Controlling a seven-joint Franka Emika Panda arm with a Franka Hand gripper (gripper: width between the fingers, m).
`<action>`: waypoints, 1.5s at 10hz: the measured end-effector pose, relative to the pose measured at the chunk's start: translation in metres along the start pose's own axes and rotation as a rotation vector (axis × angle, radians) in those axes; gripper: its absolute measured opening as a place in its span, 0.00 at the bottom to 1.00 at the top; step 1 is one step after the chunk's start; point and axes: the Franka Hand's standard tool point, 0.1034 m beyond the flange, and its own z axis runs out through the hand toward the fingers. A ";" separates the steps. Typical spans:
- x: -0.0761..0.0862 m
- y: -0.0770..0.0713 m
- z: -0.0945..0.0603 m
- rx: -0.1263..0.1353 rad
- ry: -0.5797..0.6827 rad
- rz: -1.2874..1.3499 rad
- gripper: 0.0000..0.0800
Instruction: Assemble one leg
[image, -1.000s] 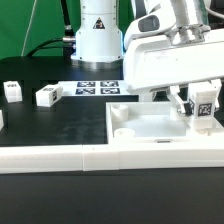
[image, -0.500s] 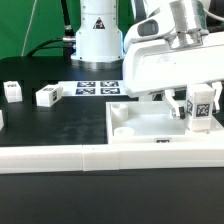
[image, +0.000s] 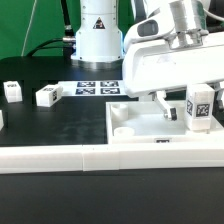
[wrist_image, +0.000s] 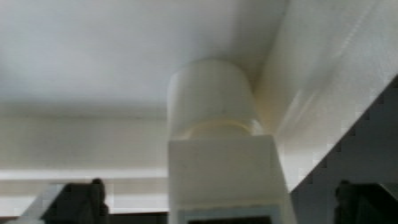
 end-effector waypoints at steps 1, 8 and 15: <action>0.006 0.000 -0.006 0.001 0.002 -0.001 0.81; 0.010 -0.001 -0.018 0.030 -0.135 0.002 0.81; 0.027 0.000 -0.013 0.086 -0.536 0.052 0.81</action>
Offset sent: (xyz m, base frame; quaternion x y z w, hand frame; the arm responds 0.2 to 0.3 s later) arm 0.0031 -0.0018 0.0288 0.0014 -0.0304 -0.0001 0.9995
